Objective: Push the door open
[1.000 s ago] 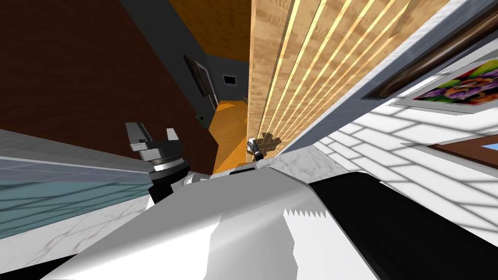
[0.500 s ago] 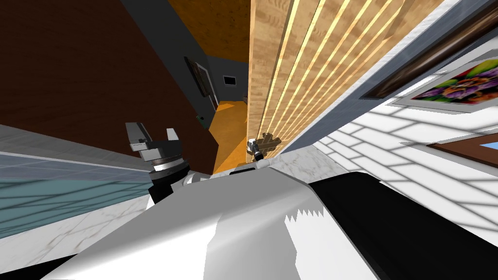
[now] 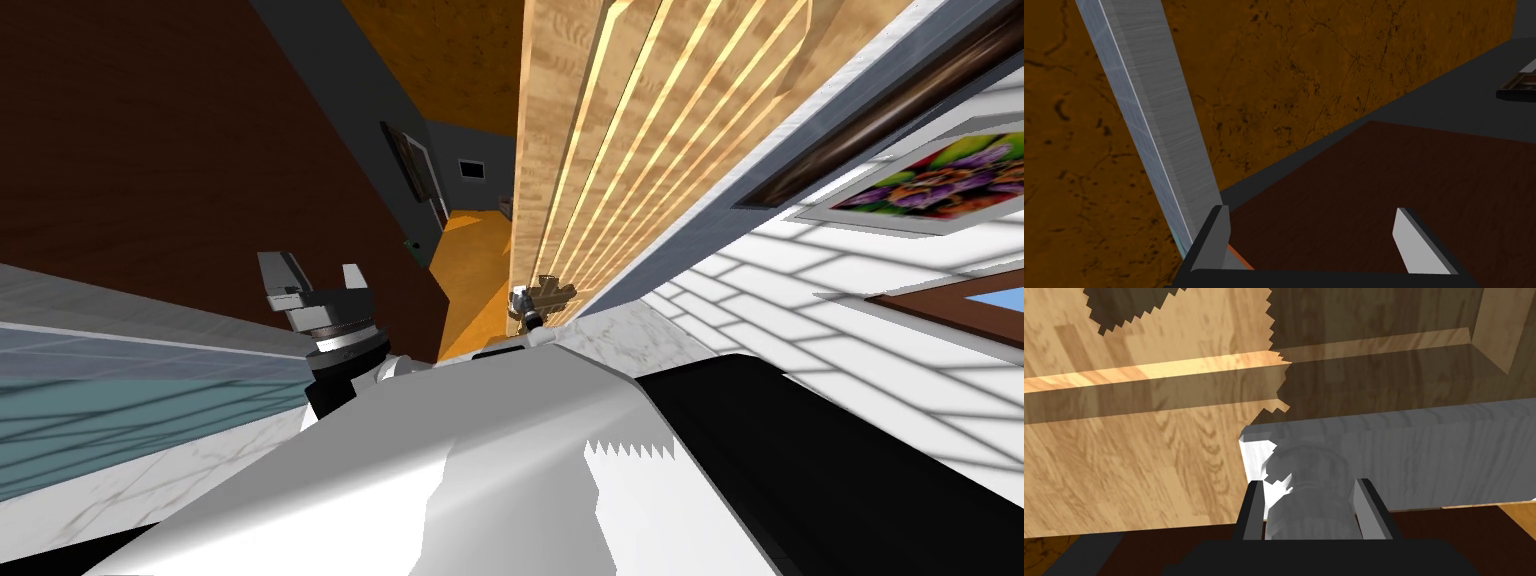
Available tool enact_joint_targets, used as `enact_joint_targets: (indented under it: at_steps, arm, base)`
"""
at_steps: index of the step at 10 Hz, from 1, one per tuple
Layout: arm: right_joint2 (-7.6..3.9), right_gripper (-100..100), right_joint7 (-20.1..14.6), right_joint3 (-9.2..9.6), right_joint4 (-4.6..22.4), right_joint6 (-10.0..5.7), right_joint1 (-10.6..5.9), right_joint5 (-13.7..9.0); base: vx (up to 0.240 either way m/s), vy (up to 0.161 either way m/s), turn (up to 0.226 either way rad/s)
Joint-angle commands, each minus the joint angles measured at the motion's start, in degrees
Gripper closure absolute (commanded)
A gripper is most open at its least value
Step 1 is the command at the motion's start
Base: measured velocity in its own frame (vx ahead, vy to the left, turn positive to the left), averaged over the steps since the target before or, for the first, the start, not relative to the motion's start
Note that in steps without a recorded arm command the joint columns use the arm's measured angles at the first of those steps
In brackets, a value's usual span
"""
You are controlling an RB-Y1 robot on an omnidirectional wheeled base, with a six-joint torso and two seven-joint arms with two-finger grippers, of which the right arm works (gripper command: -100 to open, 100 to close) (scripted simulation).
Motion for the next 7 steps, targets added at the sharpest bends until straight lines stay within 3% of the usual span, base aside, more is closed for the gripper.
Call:
enact_joint_targets:
  at_steps: [1, 7]
  arm:
    - [-0.41, 100, -0.40, -0.90, 0.26, -1.05, -0.52, -2.61]
    - [-1.18, 100, -1.43, -3.13, 2.60, -3.66, -2.69, -11.68]
  base:
    - [0.073, 0.033, -0.031]
    - [0.072, 0.033, -0.049]
